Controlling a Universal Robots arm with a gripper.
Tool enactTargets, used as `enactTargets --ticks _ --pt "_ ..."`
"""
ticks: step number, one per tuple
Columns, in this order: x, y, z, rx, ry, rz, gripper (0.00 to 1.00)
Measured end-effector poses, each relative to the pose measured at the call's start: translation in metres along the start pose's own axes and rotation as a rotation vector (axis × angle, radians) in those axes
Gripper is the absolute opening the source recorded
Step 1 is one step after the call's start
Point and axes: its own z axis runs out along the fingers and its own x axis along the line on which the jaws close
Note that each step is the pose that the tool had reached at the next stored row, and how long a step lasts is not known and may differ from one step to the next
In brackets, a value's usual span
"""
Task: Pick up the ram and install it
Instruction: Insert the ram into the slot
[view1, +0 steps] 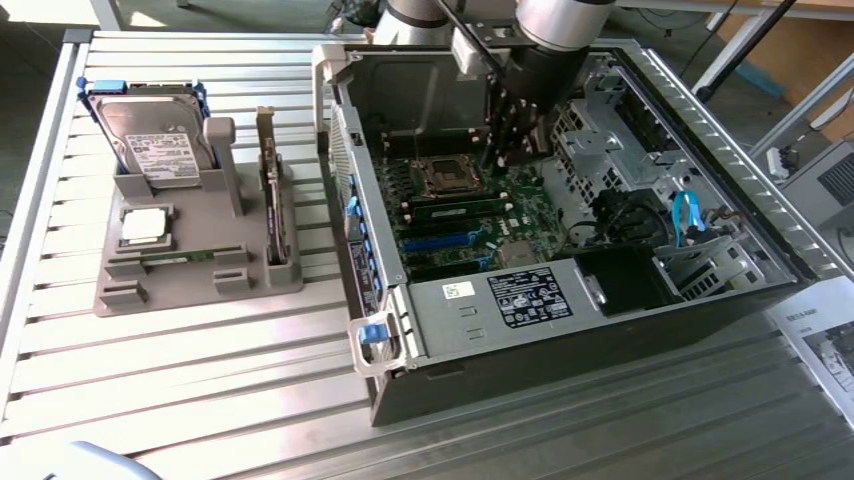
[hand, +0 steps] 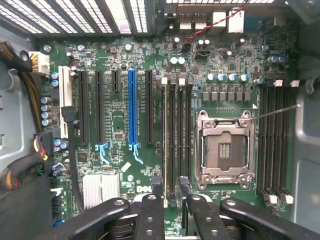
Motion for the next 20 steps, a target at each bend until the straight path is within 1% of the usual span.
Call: enactTargets --ticks 16,20 --pt "-0.001 -0.0002 -0.0275 0.0000 0.0001 0.000 0.25" --pt "-0.001 -0.0002 -0.0325 0.0000 0.0001 0.000 0.25"
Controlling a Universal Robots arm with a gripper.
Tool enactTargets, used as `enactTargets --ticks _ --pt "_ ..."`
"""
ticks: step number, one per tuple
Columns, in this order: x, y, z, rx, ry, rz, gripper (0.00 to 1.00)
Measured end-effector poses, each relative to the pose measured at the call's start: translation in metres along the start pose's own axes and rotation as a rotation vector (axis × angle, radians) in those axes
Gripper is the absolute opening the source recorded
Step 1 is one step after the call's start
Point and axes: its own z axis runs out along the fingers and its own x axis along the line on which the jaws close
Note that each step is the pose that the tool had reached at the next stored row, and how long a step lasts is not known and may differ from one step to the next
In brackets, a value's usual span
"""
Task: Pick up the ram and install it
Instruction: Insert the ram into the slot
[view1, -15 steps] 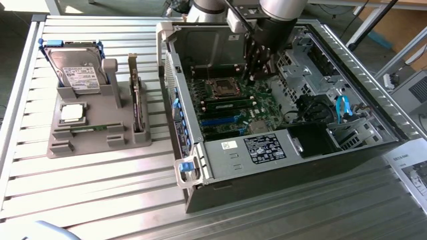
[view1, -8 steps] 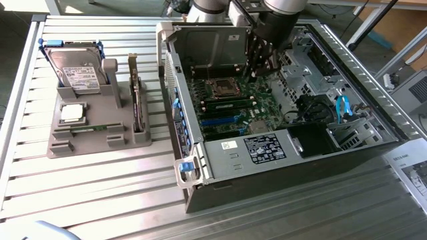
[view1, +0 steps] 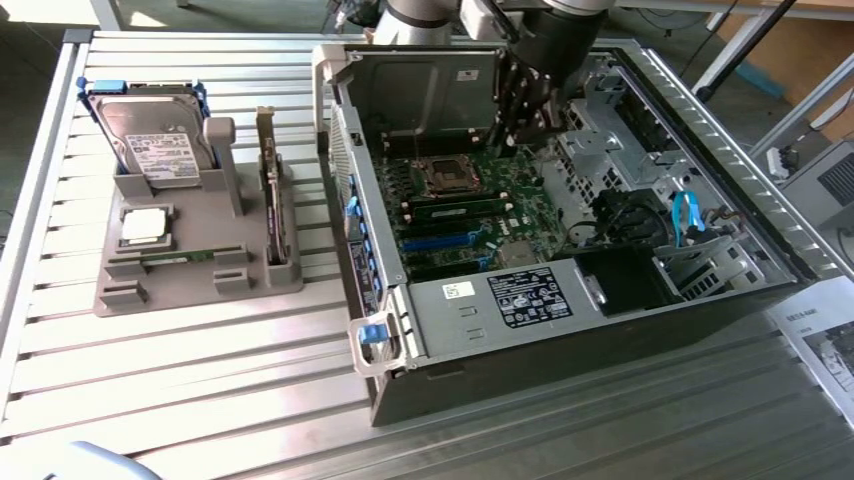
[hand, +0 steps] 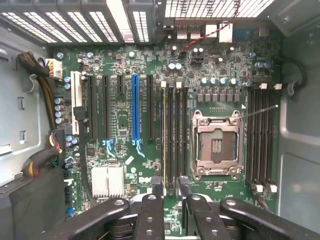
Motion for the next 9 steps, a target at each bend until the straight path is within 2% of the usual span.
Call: enactTargets --ticks 9 --pt "-0.0001 -0.0001 -0.0104 0.0000 0.0000 0.000 0.25"
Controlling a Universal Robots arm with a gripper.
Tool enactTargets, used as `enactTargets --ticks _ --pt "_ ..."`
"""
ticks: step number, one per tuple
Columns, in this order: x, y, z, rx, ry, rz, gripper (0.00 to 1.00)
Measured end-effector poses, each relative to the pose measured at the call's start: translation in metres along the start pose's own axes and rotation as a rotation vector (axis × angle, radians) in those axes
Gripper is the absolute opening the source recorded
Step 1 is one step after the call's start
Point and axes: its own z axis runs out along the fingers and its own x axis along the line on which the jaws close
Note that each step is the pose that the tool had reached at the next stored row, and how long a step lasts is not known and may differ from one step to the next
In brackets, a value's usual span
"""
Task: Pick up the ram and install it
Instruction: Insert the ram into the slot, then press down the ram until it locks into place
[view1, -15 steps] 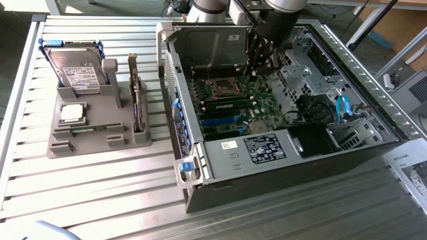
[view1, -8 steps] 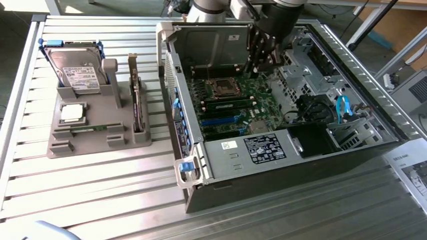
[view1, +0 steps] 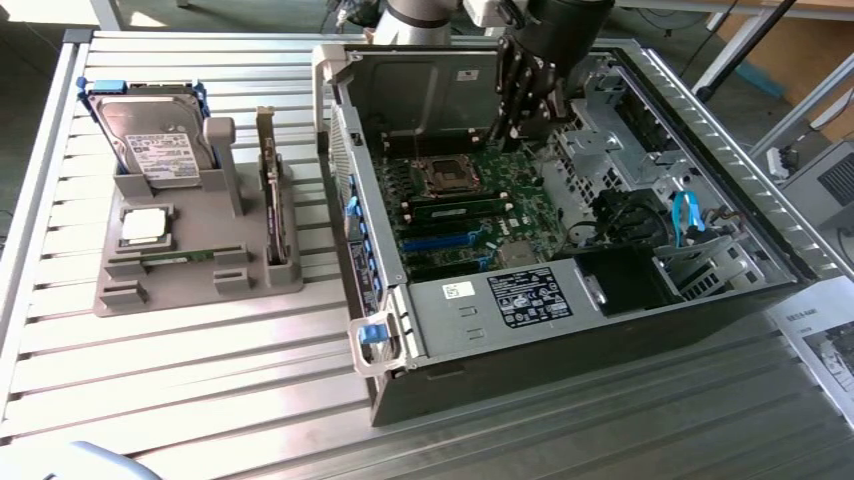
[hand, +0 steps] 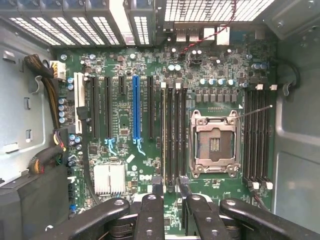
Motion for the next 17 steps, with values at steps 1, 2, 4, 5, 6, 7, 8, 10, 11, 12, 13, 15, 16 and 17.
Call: enactTargets --ticks 1,2,4,5,6,7,8,10,11,12,13,15,16,17 --pt "0.000 0.0000 -0.0013 0.0000 0.0000 0.000 0.25" --pt "0.000 0.0000 -0.0025 0.0000 0.0000 0.000 0.25" --pt "0.000 0.0000 -0.0050 0.0000 0.0000 0.000 0.25" --pt "0.000 -0.0001 -0.0061 0.0000 0.0000 0.000 0.25" --pt "0.000 -0.0001 -0.0072 0.0000 0.0000 0.000 0.25" --pt "0.000 -0.0001 -0.0084 0.0000 0.0000 0.000 0.25" --pt "0.000 -0.0001 -0.0094 0.0000 -0.0001 0.000 0.25" --pt "0.000 -0.0001 -0.0116 0.0000 0.0000 0.000 0.25" --pt "0.000 -0.0001 -0.0125 0.0000 0.0000 0.000 0.25" --pt "0.000 -0.0001 -0.0132 0.0000 0.0000 0.000 0.25" --pt "0.000 -0.0001 -0.0133 0.0001 -0.0002 0.000 0.25" --pt "0.000 -0.0001 -0.0134 0.0000 0.0000 0.000 0.25" --pt "0.000 -0.0001 -0.0134 0.0000 0.0000 0.000 0.25" --pt "0.000 -0.0001 -0.0134 0.0000 0.0000 0.000 0.25"
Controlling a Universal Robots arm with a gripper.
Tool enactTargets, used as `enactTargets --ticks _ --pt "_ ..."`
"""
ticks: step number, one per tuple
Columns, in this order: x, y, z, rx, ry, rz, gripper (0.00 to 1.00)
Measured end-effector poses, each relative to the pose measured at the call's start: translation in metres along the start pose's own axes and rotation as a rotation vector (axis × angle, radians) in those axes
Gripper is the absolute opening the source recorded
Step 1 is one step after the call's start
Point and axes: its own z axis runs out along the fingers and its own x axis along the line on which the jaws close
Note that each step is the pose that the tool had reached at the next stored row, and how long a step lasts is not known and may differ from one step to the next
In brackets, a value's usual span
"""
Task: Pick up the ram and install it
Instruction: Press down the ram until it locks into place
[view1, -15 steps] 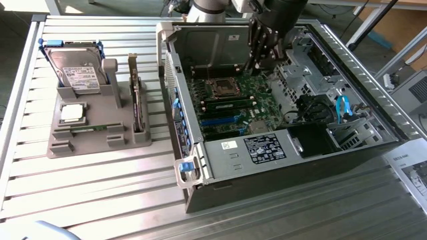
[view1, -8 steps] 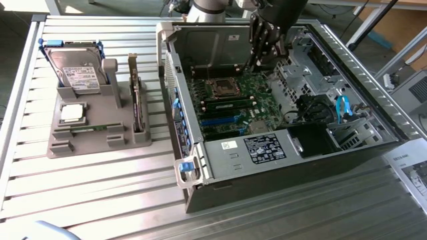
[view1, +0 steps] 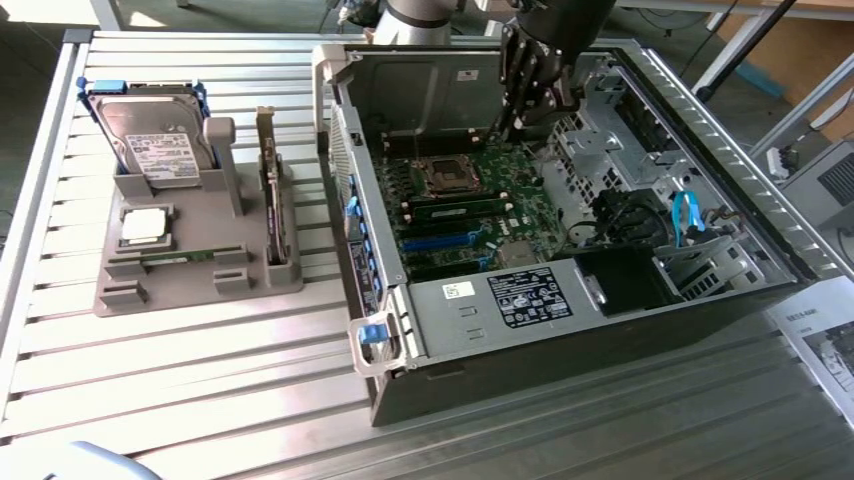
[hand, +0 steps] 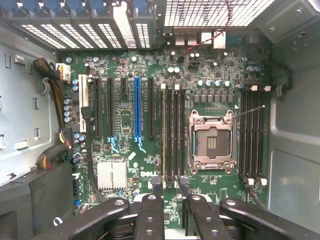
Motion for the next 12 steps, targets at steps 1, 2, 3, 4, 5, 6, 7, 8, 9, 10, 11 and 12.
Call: enactTargets --ticks 1,2,3,4,5,6,7,8,9,10,11,12 --pt "0.0000 0.0000 0.0000 0.0000 0.0000 0.000 0.25" --pt "0.0000 0.0000 0.0000 0.0000 0.0000 0.000 0.25" --pt "0.0000 0.0000 0.0000 0.0000 0.0000 0.000 0.25" --pt "0.0000 0.0000 0.0000 0.0000 0.0000 0.000 0.25" --pt "0.0000 0.0000 0.0000 0.0000 0.0001 0.000 0.25" --pt "0.0000 0.0000 0.0000 0.0000 0.0000 0.000 0.25" --pt "0.0000 0.0000 0.0000 0.0000 0.0000 0.000 0.25" --pt "0.0000 0.0000 0.0000 0.0000 0.0000 0.000 0.25" --pt "0.0000 0.0000 0.0000 0.0000 0.0000 0.000 0.24" --pt "0.0000 0.0000 0.0000 0.0000 0.0000 0.000 0.24" --pt "0.0000 0.0000 0.0000 0.0000 0.0000 0.000 0.17" --pt "0.0000 0.0000 0.0000 0.0000 0.0000 0.000 0.11"
